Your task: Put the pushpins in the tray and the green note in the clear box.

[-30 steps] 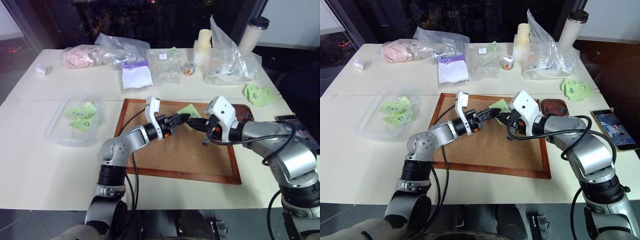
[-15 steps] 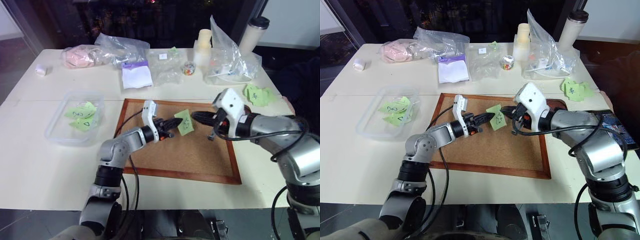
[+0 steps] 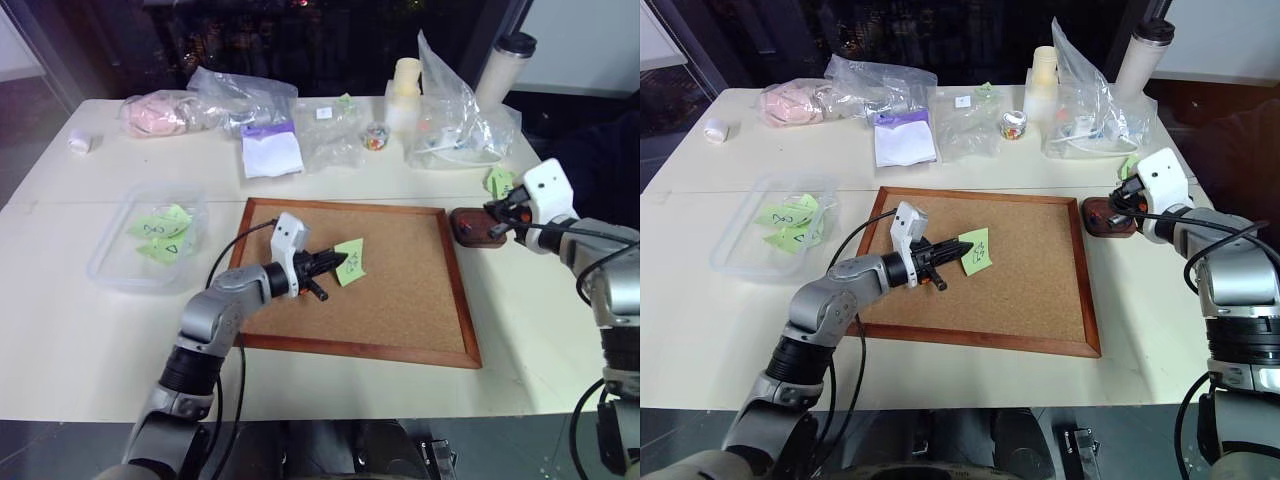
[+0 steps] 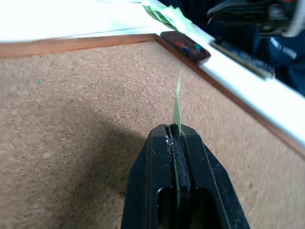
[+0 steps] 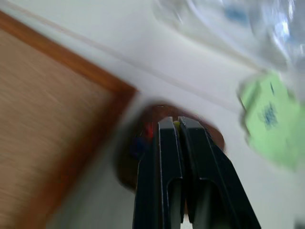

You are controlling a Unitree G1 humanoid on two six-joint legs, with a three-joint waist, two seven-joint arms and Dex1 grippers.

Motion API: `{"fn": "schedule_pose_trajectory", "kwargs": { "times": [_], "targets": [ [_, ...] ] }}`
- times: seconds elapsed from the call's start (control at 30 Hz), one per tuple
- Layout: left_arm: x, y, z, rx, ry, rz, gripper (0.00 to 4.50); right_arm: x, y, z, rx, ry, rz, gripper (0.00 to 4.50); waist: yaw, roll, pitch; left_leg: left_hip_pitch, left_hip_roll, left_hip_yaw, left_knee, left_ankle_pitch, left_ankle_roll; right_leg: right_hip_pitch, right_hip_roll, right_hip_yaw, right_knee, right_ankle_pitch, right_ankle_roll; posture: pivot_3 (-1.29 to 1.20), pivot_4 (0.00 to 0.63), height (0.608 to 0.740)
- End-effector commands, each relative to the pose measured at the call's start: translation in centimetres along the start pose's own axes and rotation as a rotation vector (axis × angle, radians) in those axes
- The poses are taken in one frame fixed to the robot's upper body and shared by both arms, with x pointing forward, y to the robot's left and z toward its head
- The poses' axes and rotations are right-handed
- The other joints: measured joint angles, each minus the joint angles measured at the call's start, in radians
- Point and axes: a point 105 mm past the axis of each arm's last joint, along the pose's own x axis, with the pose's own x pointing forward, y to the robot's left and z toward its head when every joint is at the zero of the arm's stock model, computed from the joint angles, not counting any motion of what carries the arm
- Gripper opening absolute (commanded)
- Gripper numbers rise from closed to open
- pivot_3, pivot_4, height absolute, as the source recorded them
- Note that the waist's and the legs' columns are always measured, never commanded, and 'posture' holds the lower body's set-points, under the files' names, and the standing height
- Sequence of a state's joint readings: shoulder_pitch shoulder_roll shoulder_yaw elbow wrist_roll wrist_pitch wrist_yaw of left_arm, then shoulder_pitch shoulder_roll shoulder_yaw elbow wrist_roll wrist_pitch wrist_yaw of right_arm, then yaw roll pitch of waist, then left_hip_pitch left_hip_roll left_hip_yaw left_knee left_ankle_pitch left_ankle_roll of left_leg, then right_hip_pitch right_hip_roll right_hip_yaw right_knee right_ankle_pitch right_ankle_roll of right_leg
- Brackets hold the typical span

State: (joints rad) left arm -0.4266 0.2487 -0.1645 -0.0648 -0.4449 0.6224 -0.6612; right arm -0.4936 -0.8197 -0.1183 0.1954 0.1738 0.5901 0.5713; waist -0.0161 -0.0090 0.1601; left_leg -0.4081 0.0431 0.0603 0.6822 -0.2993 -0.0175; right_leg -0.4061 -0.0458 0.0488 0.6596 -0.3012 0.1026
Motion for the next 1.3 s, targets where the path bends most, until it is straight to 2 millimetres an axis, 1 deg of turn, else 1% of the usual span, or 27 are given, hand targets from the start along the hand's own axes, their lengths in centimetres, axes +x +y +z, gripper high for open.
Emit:
{"fn": "schedule_pose_trajectory", "kwargs": {
  "times": [0.03,0.17,0.27,0.43,0.53,0.63,0.7,0.73,0.77,0.9,0.97,1.1,1.17,1.3],
  "targets": [
    [-0.9,-0.8,1.5,0.106,-0.044,-0.035,0.05,0.5,-1.6,0.3,0.011,-0.013,-0.066,0.0,-0.001,0.0,0.0,0.0,0.0,0.0,0.0,0.0,0.0,0.0,0.0,0.0,0.0,0.0,0.0,0.0,0.15,0.74],
    [-2.1,-1.4,1.6,0.177,-0.025,-0.072,0.05,1.3,-1.5,0.2,0.077,-0.029,-0.055,0.0,0.001,0.0,0.0,0.0,0.0,0.001,0.0,0.0,0.0,0.0,0.0,0.0,0.0,0.0,0.0,0.0,0.15,0.74],
    [-2.7,-1.6,1.8,0.193,-0.024,-0.081,0.05,1.5,-1.5,0.1,0.098,-0.031,-0.052,0.0,0.003,0.0,0.0,0.0,0.0,0.001,0.0,0.0,0.0,0.0,0.0,0.0,0.0,0.0,0.0,0.0,0.15,0.74],
    [-4.9,-0.2,3.3,0.236,-0.028,-0.034,0.05,2.3,-1.1,-0.2,0.224,-0.05,-0.036,0.0,0.001,0.0,0.0,0.0,0.0,0.001,0.0,0.0,0.0,0.0,0.0,0.0,0.0,0.0,0.0,0.0,0.15,0.74],
    [-5.7,0.3,4.0,0.251,-0.033,-0.015,0.0,2.3,-1.2,0.1,0.21,-0.054,-0.042,0.9,0.001,0.0,0.0,0.0,0.001,0.001,0.0,0.0,0.0,0.0,0.0,0.0,0.0,0.0,0.0,0.0,0.15,0.74],
    [-6.6,0.6,5.6,0.216,-0.093,-0.008,0.0,2.1,-1.0,1.1,0.194,-0.077,-0.036,2.44,0.003,0.0,0.0,0.0,0.001,0.001,0.0,0.0,0.0,0.0,-0.001,0.0,0.0,0.0,0.0,0.0,0.15,0.74],
    [-7.1,1.1,6.8,0.177,-0.144,0.012,0.0,2.0,-0.8,1.6,0.187,-0.086,-0.03,3.44,0.002,0.0,0.0,0.0,0.001,0.001,0.0,0.0,0.0,0.0,-0.001,0.0,0.0,0.0,0.0,0.0,0.15,0.74],
    [-7.4,1.5,7.4,0.168,-0.165,0.03,0.0,1.9,-0.7,1.8,0.186,-0.092,-0.026,4.02,0.002,0.0,0.0,0.0,0.001,0.001,0.0,0.0,0.0,0.0,-0.001,0.0,0.0,0.0,0.0,0.0,0.15,0.74],
    [-7.7,2.0,8.1,0.165,-0.186,0.051,0.0,1.8,-0.6,2.1,0.179,-0.098,-0.024,4.46,0.002,0.0,0.0,0.0,0.001,0.001,0.0,0.0,0.0,0.0,-0.001,0.0,0.0,0.0,0.0,0.0,0.15,0.74],
    [-8.4,2.9,9.6,0.164,-0.224,0.095,0.0,1.6,-0.3,2.8,0.17,-0.11,-0.01,4.46,0.002,0.0,0.0,0.0,0.001,0.001,0.0,0.0,0.0,0.0,-0.001,0.0,0.0,0.0,0.0,0.0,0.15,0.74],
    [-9.1,3.7,10.3,0.175,-0.237,0.129,0.0,1.5,0.0,3.2,0.167,-0.119,0.001,4.46,0.001,0.0,0.0,0.0,0.001,0.001,0.0,0.0,0.0,0.0,-0.001,0.0,0.0,0.0,0.0,0.0,0.15,0.74],
    [-10.2,4.8,11.1,0.179,-0.254,0.185,0.0,1.6,0.1,3.4,0.17,-0.124,0.006,4.46,-0.001,0.0,0.0,0.0,0.001,0.001,0.0,0.0,0.0,-0.001,0.0,0.0,0.0,0.0,0.0,0.0,0.15,0.74],
    [-11.1,5.8,11.5,0.201,-0.261,0.242,0.0,1.7,0.2,3.6,0.169,-0.128,0.017,4.46,-0.001,0.0,0.0,0.0,0.001,0.001,0.0,0.0,0.0,-0.001,0.0,0.0,0.0,0.0,0.0,0.0,0.15,0.74],
    [-13.9,8.7,12.8,0.236,-0.288,0.424,0.0,1.6,0.5,5.3,0.177,-0.172,0.033,4.46,-0.002,0.0,0.0,0.0,0.001,0.001,0.0,0.0,0.0,-0.001,0.0,0.0,0.001,0.0,0.0,0.0,0.15,0.74]
  ]
}}
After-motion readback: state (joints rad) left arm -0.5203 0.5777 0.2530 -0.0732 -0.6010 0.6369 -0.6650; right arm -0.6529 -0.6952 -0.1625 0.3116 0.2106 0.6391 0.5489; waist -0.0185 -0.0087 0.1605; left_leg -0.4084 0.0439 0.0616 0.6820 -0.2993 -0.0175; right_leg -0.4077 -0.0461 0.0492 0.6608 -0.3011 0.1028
